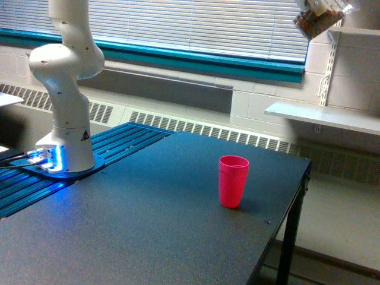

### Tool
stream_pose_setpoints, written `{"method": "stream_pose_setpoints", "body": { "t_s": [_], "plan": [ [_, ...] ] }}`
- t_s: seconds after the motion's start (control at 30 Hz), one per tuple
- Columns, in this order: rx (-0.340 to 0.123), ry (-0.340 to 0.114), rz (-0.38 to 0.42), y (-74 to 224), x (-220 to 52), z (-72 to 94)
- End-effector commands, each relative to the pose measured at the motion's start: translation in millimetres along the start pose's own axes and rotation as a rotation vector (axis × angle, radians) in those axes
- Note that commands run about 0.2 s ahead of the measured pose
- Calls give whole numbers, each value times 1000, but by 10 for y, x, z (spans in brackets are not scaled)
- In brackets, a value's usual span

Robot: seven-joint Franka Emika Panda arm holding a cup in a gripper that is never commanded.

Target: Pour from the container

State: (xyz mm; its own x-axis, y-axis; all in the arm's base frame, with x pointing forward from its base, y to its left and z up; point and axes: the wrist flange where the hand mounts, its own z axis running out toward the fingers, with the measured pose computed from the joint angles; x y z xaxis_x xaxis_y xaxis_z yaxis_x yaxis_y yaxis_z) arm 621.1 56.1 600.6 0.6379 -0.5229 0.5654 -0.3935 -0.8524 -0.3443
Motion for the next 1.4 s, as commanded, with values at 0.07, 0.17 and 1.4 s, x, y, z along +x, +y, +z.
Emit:
{"method": "stream_pose_setpoints", "body": {
  "t_s": [0.07,0.17,1.4],
  "plan": [
    [-50,-62,-18,119,-218,261],
    [-51,-56,-21,128,-225,262],
    [-130,-100,-176,975,-1188,449]
  ]
}}
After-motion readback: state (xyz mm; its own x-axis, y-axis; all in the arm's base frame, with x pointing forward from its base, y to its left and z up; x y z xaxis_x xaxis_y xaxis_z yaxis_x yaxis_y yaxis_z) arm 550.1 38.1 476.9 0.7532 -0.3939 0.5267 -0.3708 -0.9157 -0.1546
